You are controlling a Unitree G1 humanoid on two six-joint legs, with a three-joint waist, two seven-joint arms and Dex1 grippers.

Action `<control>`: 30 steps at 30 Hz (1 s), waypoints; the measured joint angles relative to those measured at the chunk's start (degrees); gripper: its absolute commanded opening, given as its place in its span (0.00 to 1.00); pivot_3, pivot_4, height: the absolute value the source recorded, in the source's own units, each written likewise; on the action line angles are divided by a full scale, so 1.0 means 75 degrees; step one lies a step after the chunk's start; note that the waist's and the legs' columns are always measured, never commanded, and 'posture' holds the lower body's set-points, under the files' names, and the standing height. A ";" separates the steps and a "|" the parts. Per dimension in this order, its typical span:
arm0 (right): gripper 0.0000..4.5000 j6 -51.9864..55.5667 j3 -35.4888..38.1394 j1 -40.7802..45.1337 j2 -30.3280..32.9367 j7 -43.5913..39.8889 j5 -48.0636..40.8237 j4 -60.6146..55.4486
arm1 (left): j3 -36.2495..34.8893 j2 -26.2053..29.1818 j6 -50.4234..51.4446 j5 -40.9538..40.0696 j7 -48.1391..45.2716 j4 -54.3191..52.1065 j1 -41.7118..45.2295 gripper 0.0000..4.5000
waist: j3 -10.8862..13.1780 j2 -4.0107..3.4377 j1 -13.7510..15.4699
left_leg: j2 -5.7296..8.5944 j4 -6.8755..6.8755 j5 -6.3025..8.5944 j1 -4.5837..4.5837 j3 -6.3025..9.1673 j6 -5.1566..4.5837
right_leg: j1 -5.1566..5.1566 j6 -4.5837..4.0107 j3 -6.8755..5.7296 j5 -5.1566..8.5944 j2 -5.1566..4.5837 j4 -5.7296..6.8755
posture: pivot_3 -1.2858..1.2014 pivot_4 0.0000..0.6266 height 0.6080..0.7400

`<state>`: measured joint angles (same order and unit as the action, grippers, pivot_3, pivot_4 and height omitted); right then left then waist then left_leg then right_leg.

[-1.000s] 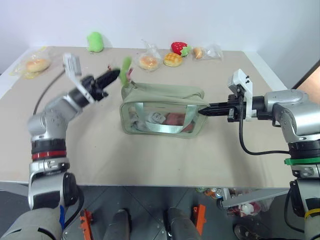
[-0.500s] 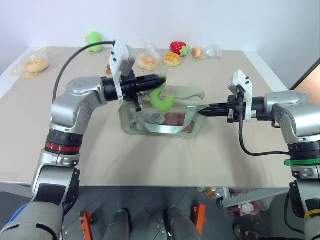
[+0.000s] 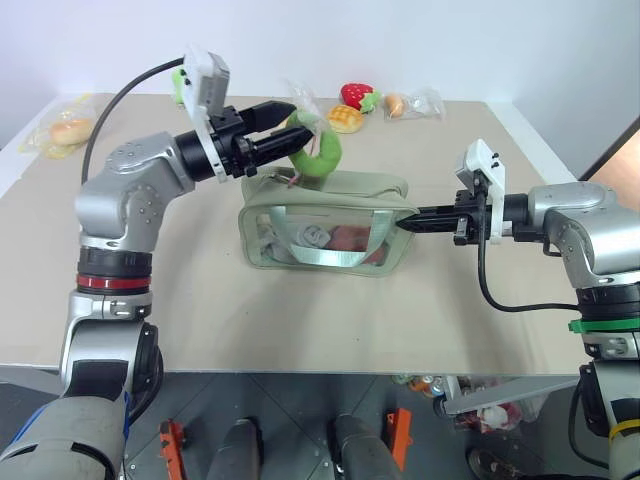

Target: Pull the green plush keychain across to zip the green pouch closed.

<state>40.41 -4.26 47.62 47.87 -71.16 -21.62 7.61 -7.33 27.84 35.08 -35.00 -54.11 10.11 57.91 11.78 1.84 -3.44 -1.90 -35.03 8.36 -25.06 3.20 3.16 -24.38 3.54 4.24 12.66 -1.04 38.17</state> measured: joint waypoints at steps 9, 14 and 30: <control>0.00 -0.0006 0.0000 0.0032 -0.0053 0.0000 -0.0002 0.0043 | 0.0050 0.0201 0.0399 -0.0239 -0.0070 -0.0566 -0.0295 0.71 | 0.0000 0.0000 0.0001 | 0.0000 0.0000 0.0000 0.0002 0.0000 0.0000 | 0.0001 -0.0001 -0.0001 -0.0002 -0.0001 0.0001 | 0.52 0.24 1.00; 0.00 -0.0010 0.0000 0.0046 -0.0095 0.0004 -0.0003 0.0049 | 0.0684 0.0084 0.0368 -0.0007 -0.0308 -0.0594 -0.0357 0.71 | 0.0000 0.0000 -0.0005 | 0.0000 0.0000 0.0000 0.0003 0.0000 0.0000 | 0.0001 -0.0002 0.0000 -0.0002 0.0000 0.0001 | 0.52 0.24 1.00; 0.00 0.0051 0.0055 -0.0117 -0.0194 0.0206 -0.0197 -0.0148 | -0.0188 0.0423 0.0719 -0.0451 -0.0495 -0.0370 0.0334 0.71 | 0.0000 0.0000 -0.0132 | -0.0005 0.0012 0.0003 0.0004 0.0002 -0.0005 | -0.0004 0.0001 -0.0001 0.0005 0.0002 0.0001 | 0.52 0.24 1.00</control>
<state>40.79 -3.85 46.74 46.41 -69.62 -23.10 6.50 -8.74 31.01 40.48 -38.38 -57.82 7.34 60.41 11.78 1.84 -4.43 -1.94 -34.93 8.39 -25.03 3.21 3.12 -24.41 3.55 4.23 12.70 -1.03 38.18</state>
